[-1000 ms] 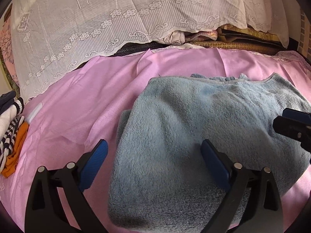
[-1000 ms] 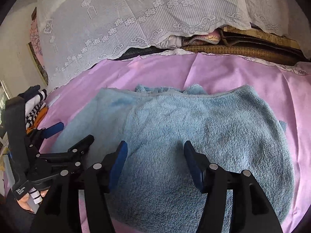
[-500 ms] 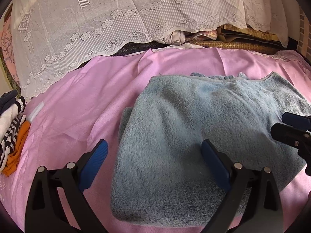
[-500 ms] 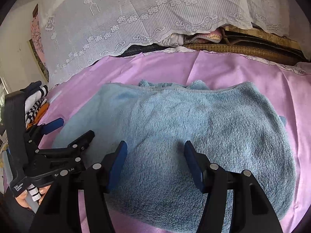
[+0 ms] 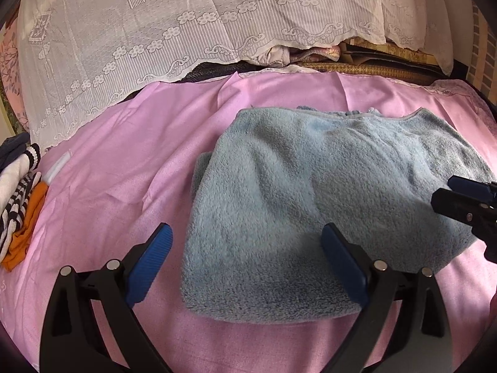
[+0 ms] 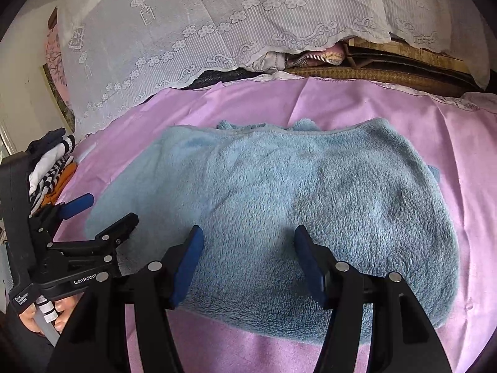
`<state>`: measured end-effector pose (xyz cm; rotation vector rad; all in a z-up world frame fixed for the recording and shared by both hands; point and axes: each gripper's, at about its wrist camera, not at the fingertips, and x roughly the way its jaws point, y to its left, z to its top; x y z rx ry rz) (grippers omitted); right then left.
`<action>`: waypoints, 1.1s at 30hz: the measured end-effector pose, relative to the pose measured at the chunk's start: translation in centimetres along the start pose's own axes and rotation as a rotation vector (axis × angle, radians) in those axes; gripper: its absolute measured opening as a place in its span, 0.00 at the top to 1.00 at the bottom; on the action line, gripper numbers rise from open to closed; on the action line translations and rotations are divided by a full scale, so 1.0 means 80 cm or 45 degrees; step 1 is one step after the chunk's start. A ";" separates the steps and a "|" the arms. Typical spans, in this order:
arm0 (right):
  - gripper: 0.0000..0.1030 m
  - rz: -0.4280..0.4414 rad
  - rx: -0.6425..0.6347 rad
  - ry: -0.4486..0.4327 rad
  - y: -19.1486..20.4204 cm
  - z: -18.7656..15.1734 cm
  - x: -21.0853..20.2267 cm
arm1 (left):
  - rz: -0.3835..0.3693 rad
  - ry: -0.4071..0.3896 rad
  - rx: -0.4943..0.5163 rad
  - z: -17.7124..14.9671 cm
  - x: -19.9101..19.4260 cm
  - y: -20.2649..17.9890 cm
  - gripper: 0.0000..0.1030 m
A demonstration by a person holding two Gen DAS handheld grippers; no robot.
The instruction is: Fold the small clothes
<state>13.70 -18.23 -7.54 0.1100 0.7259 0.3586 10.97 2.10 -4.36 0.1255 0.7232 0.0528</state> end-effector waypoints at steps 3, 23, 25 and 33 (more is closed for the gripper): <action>0.40 0.021 0.017 -0.023 0.000 0.000 -0.011 | -0.074 0.022 -0.019 -0.006 -0.007 0.002 0.08; 0.40 0.060 0.023 -0.083 0.008 0.007 -0.037 | -0.411 0.161 -0.277 -0.039 -0.012 0.037 0.08; 0.39 0.064 0.019 -0.084 0.011 0.008 -0.038 | -0.471 0.185 -0.330 -0.041 -0.003 0.044 0.09; 0.38 0.090 -0.007 -0.077 0.027 0.010 -0.037 | -0.667 0.227 -0.561 -0.045 0.030 0.070 0.29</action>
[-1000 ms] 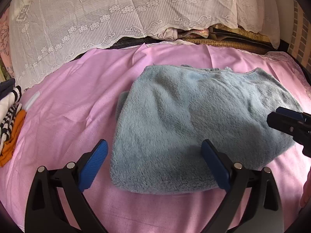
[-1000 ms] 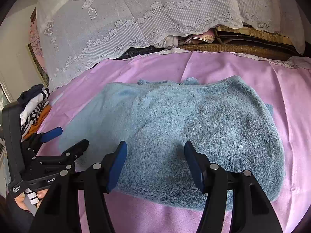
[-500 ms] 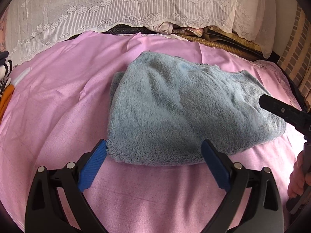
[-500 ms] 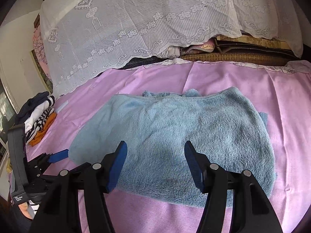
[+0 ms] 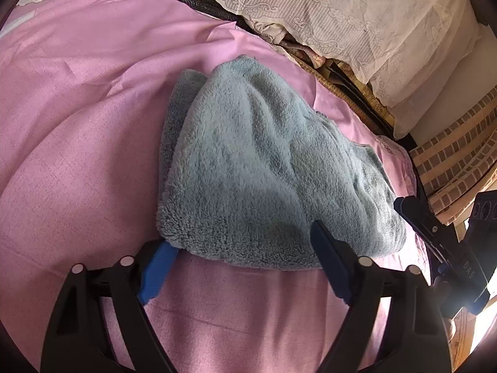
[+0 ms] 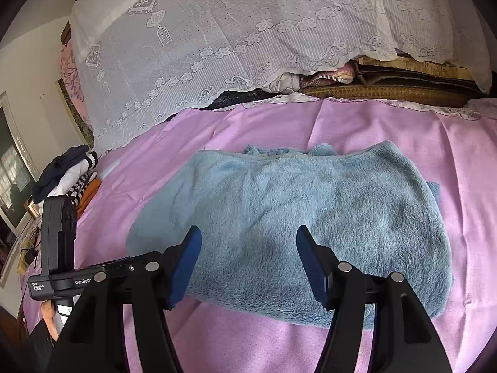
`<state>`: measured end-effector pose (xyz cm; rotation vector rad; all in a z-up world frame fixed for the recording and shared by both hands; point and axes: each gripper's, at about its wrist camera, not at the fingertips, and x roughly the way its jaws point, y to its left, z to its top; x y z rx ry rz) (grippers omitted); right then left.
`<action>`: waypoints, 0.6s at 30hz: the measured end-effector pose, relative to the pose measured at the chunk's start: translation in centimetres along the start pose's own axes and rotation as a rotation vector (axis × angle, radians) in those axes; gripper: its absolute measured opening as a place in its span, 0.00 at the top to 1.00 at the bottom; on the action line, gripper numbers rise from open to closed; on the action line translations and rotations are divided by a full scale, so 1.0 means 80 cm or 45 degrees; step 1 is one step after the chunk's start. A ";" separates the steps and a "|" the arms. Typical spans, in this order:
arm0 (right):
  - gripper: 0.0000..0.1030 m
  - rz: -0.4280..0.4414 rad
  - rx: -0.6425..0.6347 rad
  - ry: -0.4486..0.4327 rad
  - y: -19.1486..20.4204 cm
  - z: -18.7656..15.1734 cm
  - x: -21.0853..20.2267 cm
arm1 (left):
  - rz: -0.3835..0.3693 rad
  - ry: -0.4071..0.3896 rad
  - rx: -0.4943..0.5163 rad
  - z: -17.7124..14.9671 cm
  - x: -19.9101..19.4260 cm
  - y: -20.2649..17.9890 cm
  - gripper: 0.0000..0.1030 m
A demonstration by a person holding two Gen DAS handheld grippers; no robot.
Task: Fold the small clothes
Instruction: 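Grasp one end of the bundle with the left gripper while the right gripper grasps beside it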
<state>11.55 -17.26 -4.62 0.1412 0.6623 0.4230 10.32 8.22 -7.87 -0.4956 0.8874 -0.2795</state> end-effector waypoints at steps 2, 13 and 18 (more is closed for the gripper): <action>0.38 0.006 -0.005 -0.001 0.006 0.003 0.001 | -0.022 0.002 -0.022 0.003 0.002 0.006 0.33; 0.34 0.049 -0.156 0.363 0.135 0.102 0.138 | 0.011 -0.111 -0.195 -0.020 -0.021 0.018 0.47; 0.33 -0.096 -0.239 0.627 0.179 0.114 0.231 | -0.040 -0.157 -0.301 -0.021 -0.022 0.034 0.56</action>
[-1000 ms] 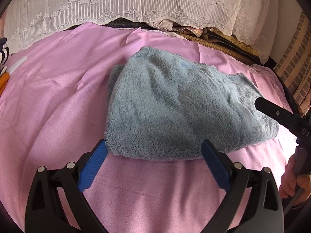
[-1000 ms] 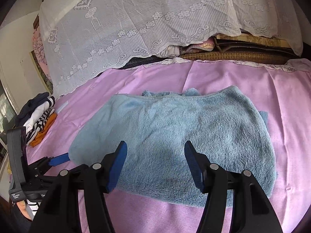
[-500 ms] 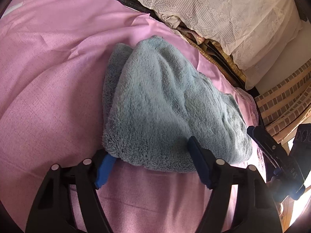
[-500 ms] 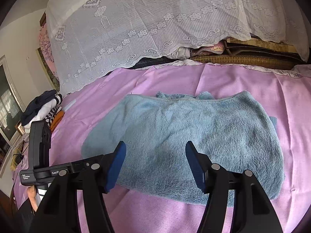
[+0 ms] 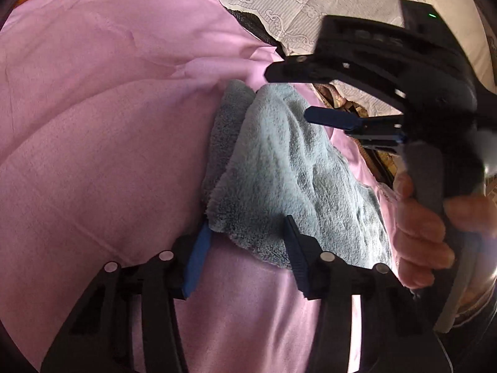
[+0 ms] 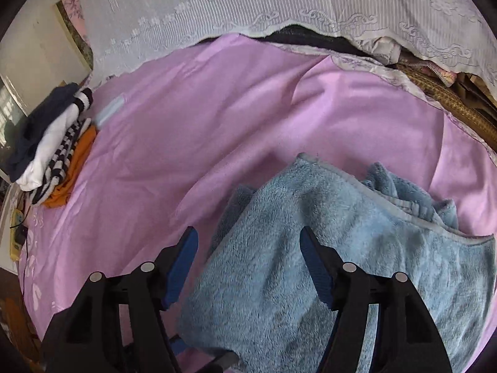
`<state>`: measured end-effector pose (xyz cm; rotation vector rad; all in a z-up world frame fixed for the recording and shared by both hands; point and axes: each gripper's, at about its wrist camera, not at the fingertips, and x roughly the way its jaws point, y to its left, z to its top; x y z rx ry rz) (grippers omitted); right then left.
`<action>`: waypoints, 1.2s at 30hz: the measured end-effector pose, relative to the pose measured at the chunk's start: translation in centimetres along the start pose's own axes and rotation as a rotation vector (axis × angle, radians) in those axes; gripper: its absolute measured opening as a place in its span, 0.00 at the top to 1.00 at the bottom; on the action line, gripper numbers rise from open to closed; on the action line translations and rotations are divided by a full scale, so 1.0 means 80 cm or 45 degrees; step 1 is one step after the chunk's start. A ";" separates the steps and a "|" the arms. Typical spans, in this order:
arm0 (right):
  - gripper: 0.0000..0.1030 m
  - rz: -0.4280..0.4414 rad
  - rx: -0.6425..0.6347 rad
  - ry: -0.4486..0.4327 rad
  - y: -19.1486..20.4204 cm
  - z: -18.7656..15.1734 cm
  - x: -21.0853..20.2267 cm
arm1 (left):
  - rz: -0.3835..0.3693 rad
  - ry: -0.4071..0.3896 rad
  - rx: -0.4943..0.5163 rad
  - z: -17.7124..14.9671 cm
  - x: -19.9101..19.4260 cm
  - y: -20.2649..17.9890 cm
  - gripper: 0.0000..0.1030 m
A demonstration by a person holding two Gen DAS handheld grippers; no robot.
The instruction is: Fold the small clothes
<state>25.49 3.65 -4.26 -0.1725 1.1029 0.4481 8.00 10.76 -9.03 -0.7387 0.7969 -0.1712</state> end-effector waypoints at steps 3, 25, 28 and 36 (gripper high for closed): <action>0.27 -0.117 -0.033 0.070 0.019 0.023 0.025 | -0.018 -0.015 -0.014 0.002 0.002 0.001 0.56; 0.78 0.303 0.205 -0.177 -0.084 0.000 -0.070 | 0.128 -0.232 0.427 -0.012 -0.020 -0.090 0.86; 0.78 0.393 0.257 -0.241 -0.116 -0.002 -0.093 | 0.179 -0.296 0.560 -0.021 -0.025 -0.125 0.86; 0.79 0.547 0.369 -0.371 -0.212 -0.033 -0.147 | 0.186 -0.352 0.835 -0.063 -0.016 -0.217 0.86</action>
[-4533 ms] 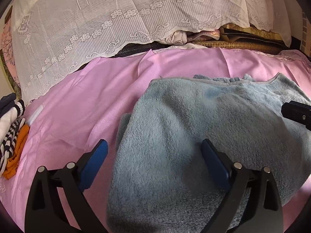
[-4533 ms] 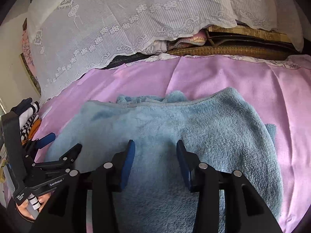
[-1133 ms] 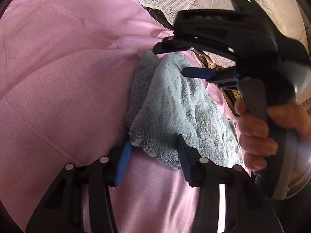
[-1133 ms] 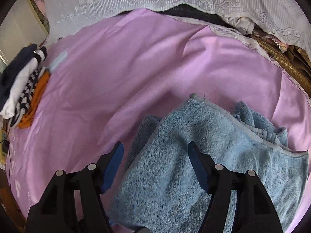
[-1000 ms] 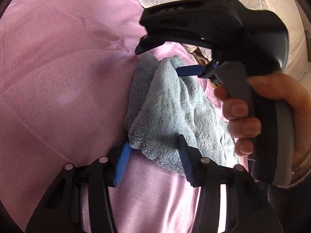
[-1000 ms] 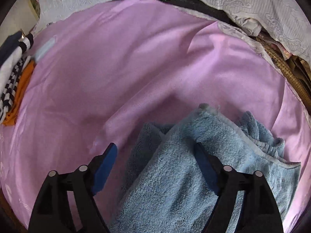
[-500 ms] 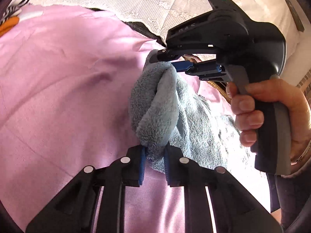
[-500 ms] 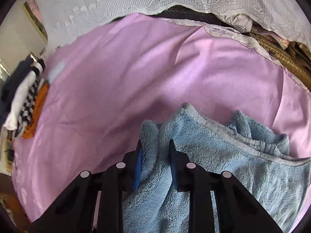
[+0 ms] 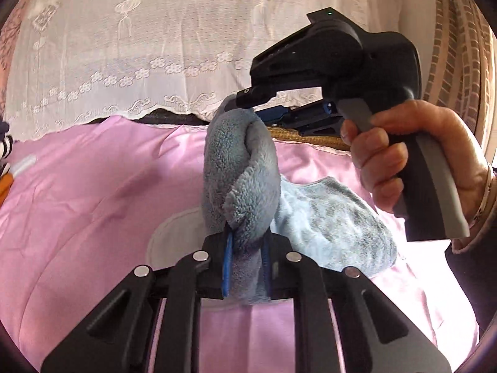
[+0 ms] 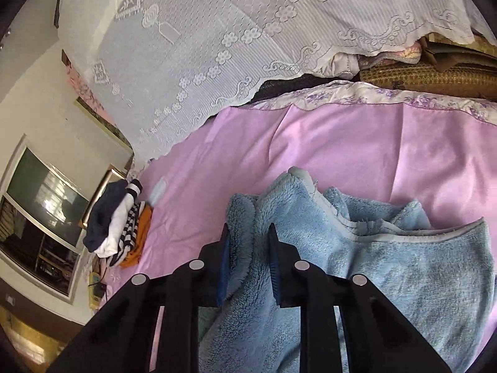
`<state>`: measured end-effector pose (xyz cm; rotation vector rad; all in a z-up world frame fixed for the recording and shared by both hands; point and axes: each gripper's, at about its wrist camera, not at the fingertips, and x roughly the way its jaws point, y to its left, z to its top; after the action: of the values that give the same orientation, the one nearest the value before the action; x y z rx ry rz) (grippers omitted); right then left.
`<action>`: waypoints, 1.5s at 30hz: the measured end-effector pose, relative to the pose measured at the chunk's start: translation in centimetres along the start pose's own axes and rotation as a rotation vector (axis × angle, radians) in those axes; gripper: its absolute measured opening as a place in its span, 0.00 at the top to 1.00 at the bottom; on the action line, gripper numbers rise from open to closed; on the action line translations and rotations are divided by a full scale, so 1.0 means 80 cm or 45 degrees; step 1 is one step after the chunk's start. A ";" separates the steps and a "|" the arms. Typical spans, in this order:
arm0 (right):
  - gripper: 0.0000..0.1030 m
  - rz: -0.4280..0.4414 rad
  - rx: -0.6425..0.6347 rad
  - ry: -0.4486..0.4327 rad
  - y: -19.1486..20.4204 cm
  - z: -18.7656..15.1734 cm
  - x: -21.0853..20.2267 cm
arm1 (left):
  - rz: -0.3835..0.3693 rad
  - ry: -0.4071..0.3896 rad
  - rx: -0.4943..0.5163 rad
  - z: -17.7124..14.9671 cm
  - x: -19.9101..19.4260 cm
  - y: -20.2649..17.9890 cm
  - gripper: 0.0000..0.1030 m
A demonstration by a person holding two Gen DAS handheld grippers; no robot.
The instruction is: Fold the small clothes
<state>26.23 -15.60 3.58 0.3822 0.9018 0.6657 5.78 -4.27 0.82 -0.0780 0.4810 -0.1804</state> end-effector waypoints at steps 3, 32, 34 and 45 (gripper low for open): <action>0.79 0.051 0.048 -0.052 -0.035 -0.003 -0.034 | -0.021 0.003 0.092 0.003 0.001 -0.047 0.86; 0.80 0.201 0.636 -0.265 -0.351 -0.102 -0.108 | -0.209 0.132 0.472 -0.060 0.069 -0.250 0.76; 0.77 0.164 0.598 -0.268 -0.349 -0.104 -0.112 | -0.257 0.131 0.462 -0.057 0.052 -0.241 0.69; 0.67 0.034 0.420 -0.498 -0.300 -0.092 -0.193 | -0.043 0.112 0.308 -0.012 0.030 -0.137 0.52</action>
<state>22.21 -43.46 -5.06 0.7916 0.6303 0.4428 5.78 -15.50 0.18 0.1589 0.5423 -0.2745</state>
